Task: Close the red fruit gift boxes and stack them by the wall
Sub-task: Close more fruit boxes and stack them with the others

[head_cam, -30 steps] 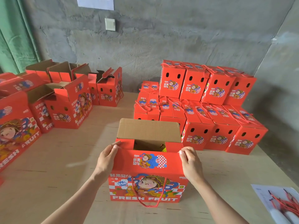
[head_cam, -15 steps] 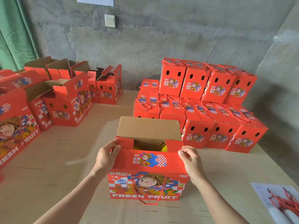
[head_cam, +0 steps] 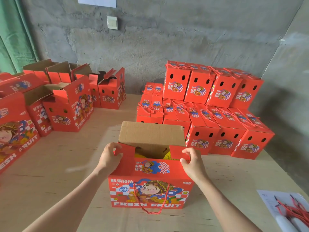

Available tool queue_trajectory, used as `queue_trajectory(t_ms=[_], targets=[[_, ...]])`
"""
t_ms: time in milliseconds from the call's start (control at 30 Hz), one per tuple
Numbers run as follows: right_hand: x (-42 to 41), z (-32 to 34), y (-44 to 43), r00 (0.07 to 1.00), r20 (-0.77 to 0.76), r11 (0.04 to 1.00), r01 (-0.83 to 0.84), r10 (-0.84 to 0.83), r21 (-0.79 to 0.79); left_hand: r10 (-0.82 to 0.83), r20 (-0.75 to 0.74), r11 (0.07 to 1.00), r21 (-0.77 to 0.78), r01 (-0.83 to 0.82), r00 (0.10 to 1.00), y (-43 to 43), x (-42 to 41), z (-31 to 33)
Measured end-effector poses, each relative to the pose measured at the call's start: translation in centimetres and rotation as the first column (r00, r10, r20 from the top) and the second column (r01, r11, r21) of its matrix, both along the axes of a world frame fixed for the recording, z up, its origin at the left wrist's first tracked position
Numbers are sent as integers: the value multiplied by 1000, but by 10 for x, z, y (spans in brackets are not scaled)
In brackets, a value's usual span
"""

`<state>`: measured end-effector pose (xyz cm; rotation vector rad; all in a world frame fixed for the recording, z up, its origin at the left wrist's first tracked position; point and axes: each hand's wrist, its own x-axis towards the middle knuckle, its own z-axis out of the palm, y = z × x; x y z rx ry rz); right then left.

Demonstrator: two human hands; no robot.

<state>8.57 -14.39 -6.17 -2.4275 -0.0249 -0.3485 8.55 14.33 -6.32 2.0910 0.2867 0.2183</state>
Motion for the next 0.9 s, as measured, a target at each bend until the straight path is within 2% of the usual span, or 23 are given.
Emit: queue_trajectory(t_ms=[67,133,200,267,333,400,500,667,833,900], targets=[[-3,-5,3,995,57,971,-60,75,-230,-45,61,987,154,36,997,-4,-1,-2],[-2,-8,3,992,-14,939,-124,126,-321,-68,93,973,225,45,993,-5,-1,-6],[1,-10,0,989,-58,930,-151,139,-336,-65,84,972,230,44,994,-3,0,-9],[6,-9,1,992,-7,936,-120,125,-332,-57,85,970,240,35,995,-3,1,-10],[12,-4,6,994,59,948,-69,92,-310,-50,76,947,320,23,996,-6,3,-9],[20,-1,11,997,53,952,-35,54,-305,-52,66,893,450,17,996,-9,2,-9],[30,-1,16,1000,19,947,-1,7,-321,-110,79,872,486,58,991,-9,2,-8],[35,2,13,988,-152,997,-47,38,-55,-126,92,870,489,65,988,-12,-1,-5],[23,0,5,998,-63,972,-1,16,235,-98,138,914,403,34,986,-13,-5,-4],[20,1,4,999,-48,955,7,8,298,-80,161,935,355,18,984,-14,-9,-3]])
